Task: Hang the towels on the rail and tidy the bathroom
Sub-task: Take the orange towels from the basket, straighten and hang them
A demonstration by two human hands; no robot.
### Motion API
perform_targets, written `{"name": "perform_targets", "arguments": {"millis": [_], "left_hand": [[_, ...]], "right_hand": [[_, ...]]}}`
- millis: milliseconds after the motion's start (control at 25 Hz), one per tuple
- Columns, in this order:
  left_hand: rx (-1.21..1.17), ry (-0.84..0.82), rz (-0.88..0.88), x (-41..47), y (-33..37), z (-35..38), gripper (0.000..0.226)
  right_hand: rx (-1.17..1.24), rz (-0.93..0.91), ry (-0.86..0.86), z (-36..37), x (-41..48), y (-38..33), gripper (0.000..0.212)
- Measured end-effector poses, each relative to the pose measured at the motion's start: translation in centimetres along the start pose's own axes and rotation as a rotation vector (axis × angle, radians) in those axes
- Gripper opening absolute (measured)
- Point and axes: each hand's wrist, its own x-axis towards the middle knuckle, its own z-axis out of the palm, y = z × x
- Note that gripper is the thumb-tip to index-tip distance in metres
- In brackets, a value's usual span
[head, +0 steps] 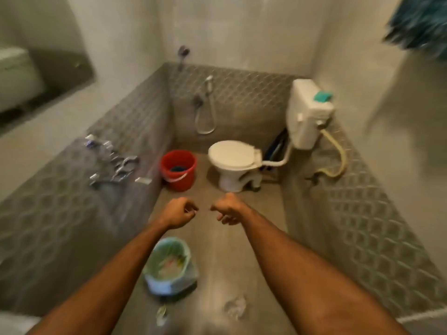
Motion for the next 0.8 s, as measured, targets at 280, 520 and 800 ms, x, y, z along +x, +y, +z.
{"name": "perform_targets", "arguments": {"millis": [280, 520, 800], "left_hand": [[-0.228, 0.222, -0.415, -24.4, -16.4, -0.5, 0.021], [-0.176, 0.653, -0.498, -38.3, -20.2, -9.7, 0.016], [0.17, 1.235, -0.213, -45.7, -8.9, -29.7, 0.016]], "right_hand": [[-0.247, -0.388, -0.414, 22.4, -3.5, 1.2, 0.012], [-0.16, -0.9, -0.417, 30.4, -9.8, -11.8, 0.018], [0.371, -1.476, -0.258, 26.2, -28.6, -33.8, 0.031]]}}
